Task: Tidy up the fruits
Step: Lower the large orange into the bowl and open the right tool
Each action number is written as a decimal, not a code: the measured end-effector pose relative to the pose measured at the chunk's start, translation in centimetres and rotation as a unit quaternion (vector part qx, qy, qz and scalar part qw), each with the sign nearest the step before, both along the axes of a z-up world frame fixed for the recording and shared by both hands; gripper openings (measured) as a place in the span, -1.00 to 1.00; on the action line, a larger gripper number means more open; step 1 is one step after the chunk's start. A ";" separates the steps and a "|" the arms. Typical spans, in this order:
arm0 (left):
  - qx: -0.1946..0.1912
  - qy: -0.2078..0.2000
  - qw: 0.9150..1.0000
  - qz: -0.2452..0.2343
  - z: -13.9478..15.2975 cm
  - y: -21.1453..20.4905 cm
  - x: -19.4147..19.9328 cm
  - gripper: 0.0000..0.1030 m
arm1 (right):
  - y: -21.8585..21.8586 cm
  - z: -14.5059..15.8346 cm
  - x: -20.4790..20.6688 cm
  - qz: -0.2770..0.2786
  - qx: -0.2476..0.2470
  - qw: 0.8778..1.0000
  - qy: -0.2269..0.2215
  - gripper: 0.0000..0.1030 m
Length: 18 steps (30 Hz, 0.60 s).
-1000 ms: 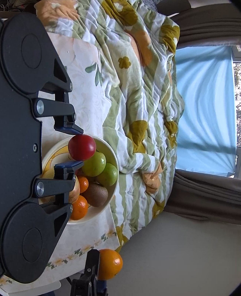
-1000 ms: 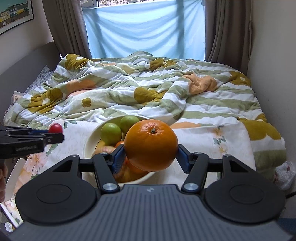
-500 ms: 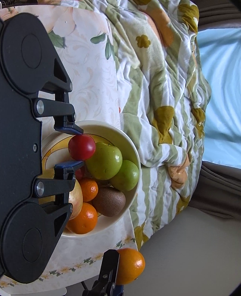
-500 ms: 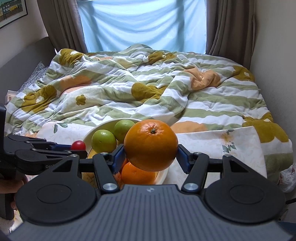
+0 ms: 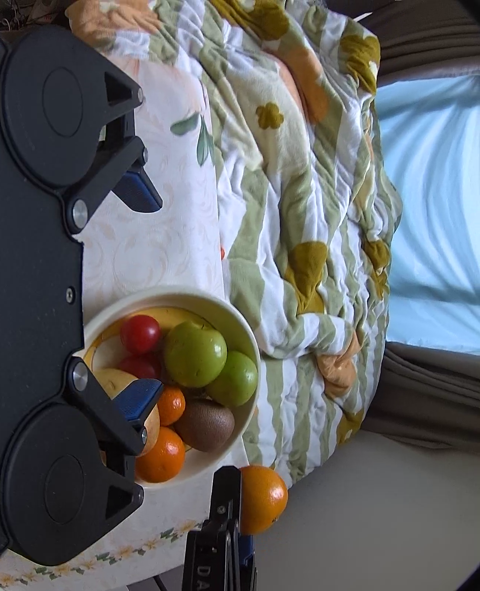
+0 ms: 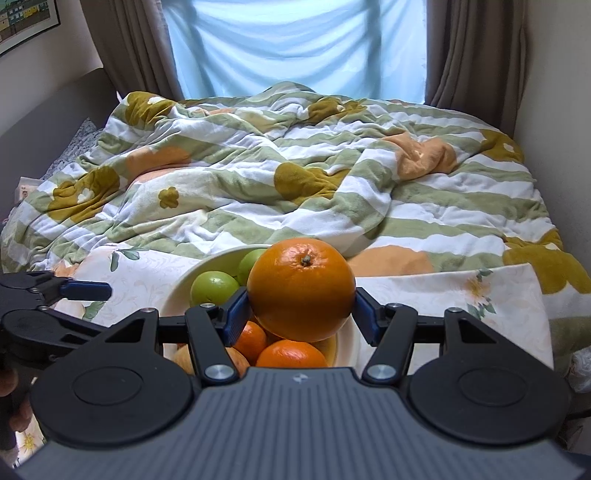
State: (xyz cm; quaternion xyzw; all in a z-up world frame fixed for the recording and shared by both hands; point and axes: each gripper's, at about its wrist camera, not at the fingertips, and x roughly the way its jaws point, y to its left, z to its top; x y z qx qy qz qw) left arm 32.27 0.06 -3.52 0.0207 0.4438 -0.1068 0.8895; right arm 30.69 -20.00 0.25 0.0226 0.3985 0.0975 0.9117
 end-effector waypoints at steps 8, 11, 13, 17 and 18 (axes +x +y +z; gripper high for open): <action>0.033 -0.028 0.999 0.009 0.9 0.8 -2.2 0.95 | 2.3 -1.1 1.2 0.034 0.002 0.999 0.009 0.45; 0.040 -0.028 0.999 0.017 0.9 1.2 -2.8 0.95 | 3.0 -1.9 1.8 0.042 -0.001 0.999 0.013 0.46; 0.034 -0.025 0.999 0.023 0.7 1.7 -3.2 0.95 | 3.4 -2.5 2.2 0.048 -0.002 0.999 0.017 0.45; 0.033 -0.019 0.999 0.036 0.4 2.5 -3.6 0.95 | 4.3 -3.6 2.7 0.063 -0.016 0.998 0.019 0.46; 0.034 -0.018 0.999 0.038 0.4 2.7 -3.7 0.95 | 4.5 -3.8 2.7 0.065 -0.017 0.998 0.019 0.46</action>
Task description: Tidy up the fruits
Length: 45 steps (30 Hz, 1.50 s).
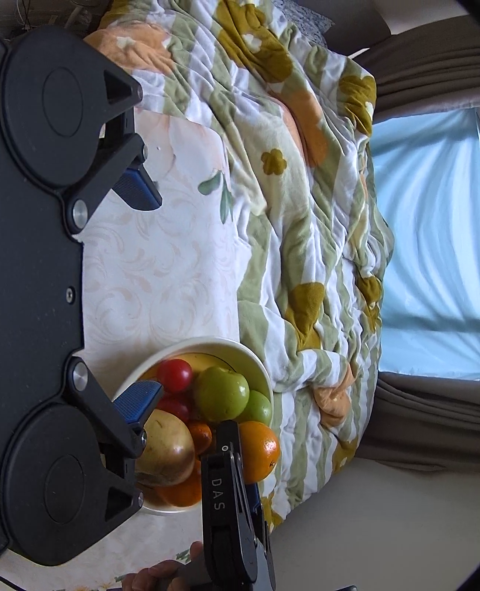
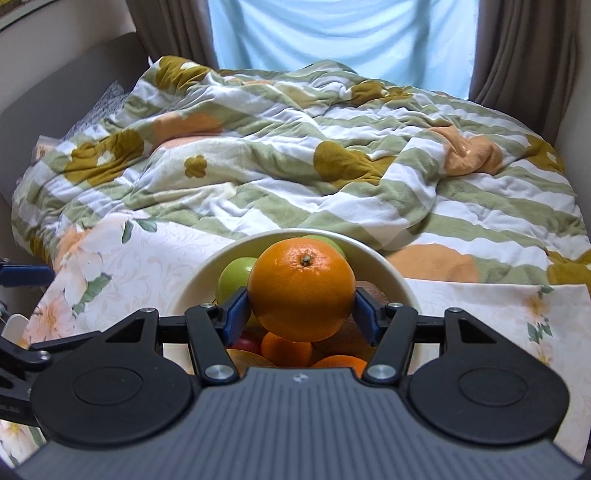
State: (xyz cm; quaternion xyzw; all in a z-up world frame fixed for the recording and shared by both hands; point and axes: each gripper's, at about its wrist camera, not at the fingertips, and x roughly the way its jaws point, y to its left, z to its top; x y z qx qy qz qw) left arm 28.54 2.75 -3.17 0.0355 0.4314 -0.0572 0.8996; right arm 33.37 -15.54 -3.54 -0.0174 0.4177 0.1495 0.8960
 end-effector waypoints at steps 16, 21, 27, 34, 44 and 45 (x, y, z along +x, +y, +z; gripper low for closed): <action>0.002 -0.022 1.000 0.019 1.5 0.9 -3.0 0.95 | 1.2 1.2 -2.0 0.008 -0.028 0.999 -0.046 1.00; 0.000 -0.039 0.999 0.022 2.9 0.6 -5.0 0.95 | 0.8 3.0 -3.9 0.001 -0.020 0.998 -0.055 1.00; -0.007 -0.063 0.998 0.025 5.5 -0.1 -8.3 0.96 | -0.3 5.9 -7.6 -0.023 0.002 0.998 -0.064 1.00; 0.001 -0.090 0.996 0.018 7.9 -1.6 -12.8 0.97 | -2.0 9.4 -13.4 -0.047 -0.001 0.996 -0.079 1.00; 0.020 -0.117 0.993 0.014 9.0 -3.1 -18.0 1.00 | -4.8 11.6 -22.0 -0.088 -0.023 0.992 -0.088 1.00; 0.025 -0.119 0.992 0.014 9.0 -3.3 -18.4 1.00 | -5.0 11.6 -22.9 -0.095 -0.025 0.991 -0.087 1.00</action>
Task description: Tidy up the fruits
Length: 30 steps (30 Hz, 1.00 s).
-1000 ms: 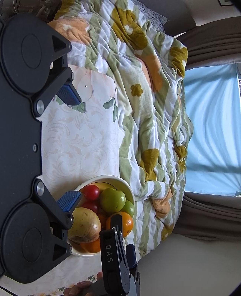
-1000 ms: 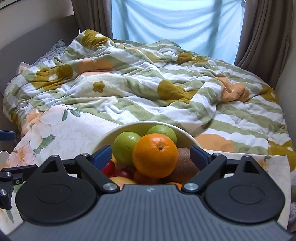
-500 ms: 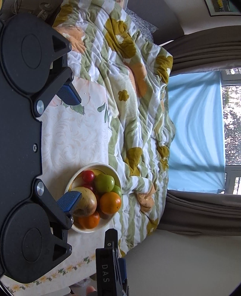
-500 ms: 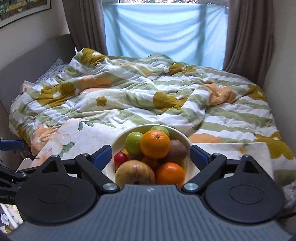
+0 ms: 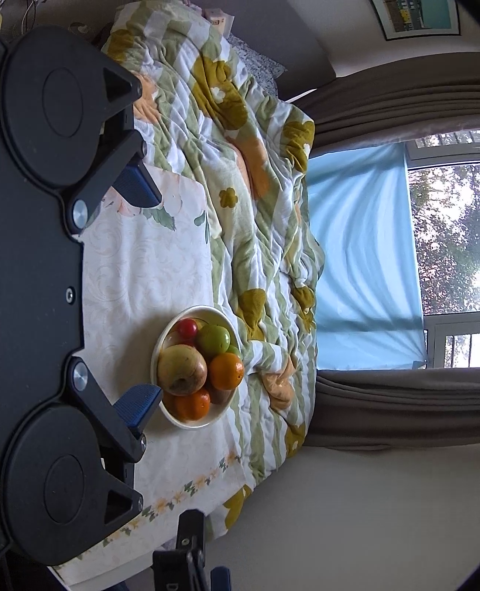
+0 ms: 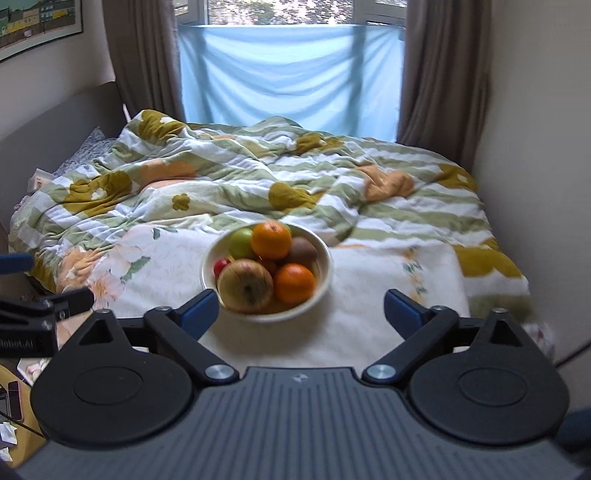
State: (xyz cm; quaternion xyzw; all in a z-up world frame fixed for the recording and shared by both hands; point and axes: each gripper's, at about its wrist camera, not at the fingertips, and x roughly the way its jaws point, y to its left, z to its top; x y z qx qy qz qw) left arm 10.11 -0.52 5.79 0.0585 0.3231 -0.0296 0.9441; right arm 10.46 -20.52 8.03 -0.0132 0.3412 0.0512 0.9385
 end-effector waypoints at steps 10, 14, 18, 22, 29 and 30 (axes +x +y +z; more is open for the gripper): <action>0.000 0.010 1.000 0.011 -1.2 -0.4 -2.7 1.00 | -1.3 -1.6 -4.7 -0.042 -0.013 0.999 0.018 1.00; -0.002 0.011 1.000 0.008 -1.5 -0.4 -3.1 1.00 | -1.3 -2.2 -5.4 -0.050 -0.017 0.998 0.025 1.00; -0.002 0.009 1.000 0.009 -1.4 -0.4 -3.3 1.00 | -1.4 -2.4 -5.4 -0.056 -0.014 0.998 0.031 1.00; -0.008 0.006 1.000 0.010 -1.5 -0.2 -3.5 1.00 | -1.3 -2.6 -5.5 -0.057 -0.012 0.998 0.032 1.00; -0.011 0.007 1.000 0.011 -1.5 -0.1 -3.6 1.00 | -0.9 -2.7 -5.6 -0.057 -0.010 0.998 0.035 1.00; -0.011 0.006 1.000 0.010 -1.5 0.0 -3.6 1.00 | -0.9 -2.7 -5.6 -0.057 -0.010 0.998 0.035 1.00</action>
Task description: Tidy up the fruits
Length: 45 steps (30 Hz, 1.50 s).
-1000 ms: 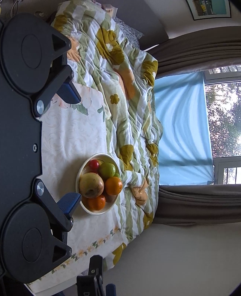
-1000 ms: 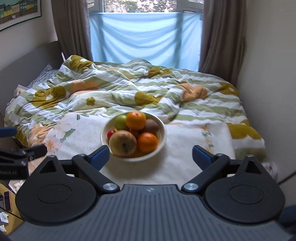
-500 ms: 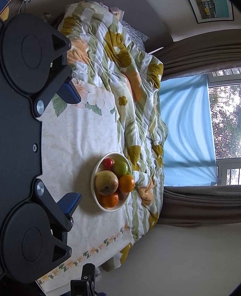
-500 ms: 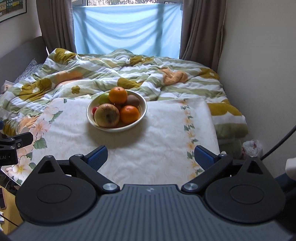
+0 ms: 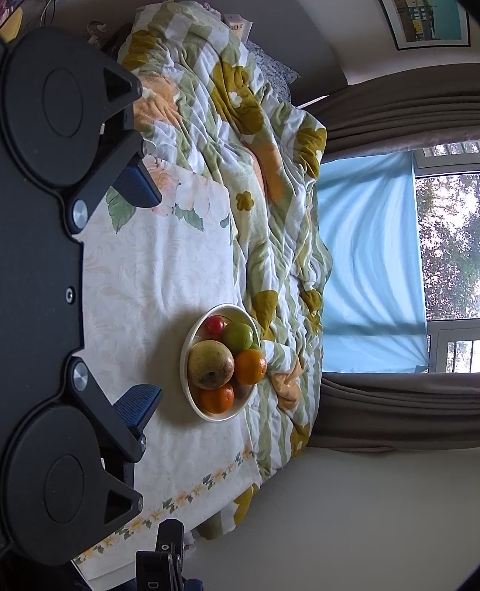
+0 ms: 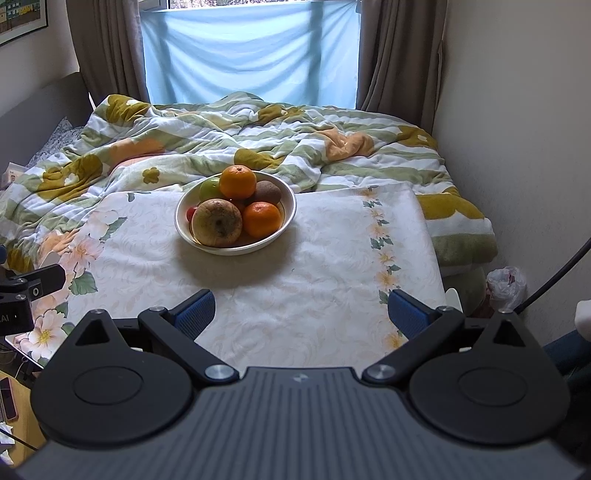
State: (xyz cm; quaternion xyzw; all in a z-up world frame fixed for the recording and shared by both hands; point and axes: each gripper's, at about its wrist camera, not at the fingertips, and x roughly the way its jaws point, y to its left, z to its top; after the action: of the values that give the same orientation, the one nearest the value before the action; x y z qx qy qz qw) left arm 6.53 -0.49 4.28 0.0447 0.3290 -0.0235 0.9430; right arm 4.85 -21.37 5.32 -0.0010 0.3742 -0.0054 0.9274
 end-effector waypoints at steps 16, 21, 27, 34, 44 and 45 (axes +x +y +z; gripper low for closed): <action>-0.006 -0.006 1.000 0.001 0.1 0.8 -0.1 1.00 | 0.5 -0.2 0.0 0.001 0.004 1.000 0.003 1.00; -0.008 -0.005 1.000 -0.003 0.0 1.0 0.0 1.00 | 0.9 -0.2 0.0 -0.002 0.004 1.000 0.003 1.00; -0.011 -0.007 1.000 -0.006 -0.2 1.1 0.2 1.00 | 1.1 -0.1 -0.1 -0.007 0.002 1.000 0.003 1.00; -0.018 -0.004 1.000 -0.008 -0.3 1.3 0.3 1.00 | 1.0 -0.1 -0.1 -0.009 0.003 1.000 0.003 1.00; -0.016 -0.010 1.000 -0.006 -0.1 1.0 0.0 1.00 | 0.1 -0.1 -0.2 -0.014 0.008 1.000 0.001 1.00; -0.016 -0.010 1.000 -0.007 0.0 1.0 0.0 1.00 | 0.1 -0.1 -0.2 -0.013 0.007 1.000 0.001 1.00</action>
State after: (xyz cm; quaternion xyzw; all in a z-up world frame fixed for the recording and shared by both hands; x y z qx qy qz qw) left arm 6.49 0.52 4.23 0.0320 0.3191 -0.0344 0.9465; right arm 4.61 -21.22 5.21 0.0103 0.3748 -0.0153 0.9269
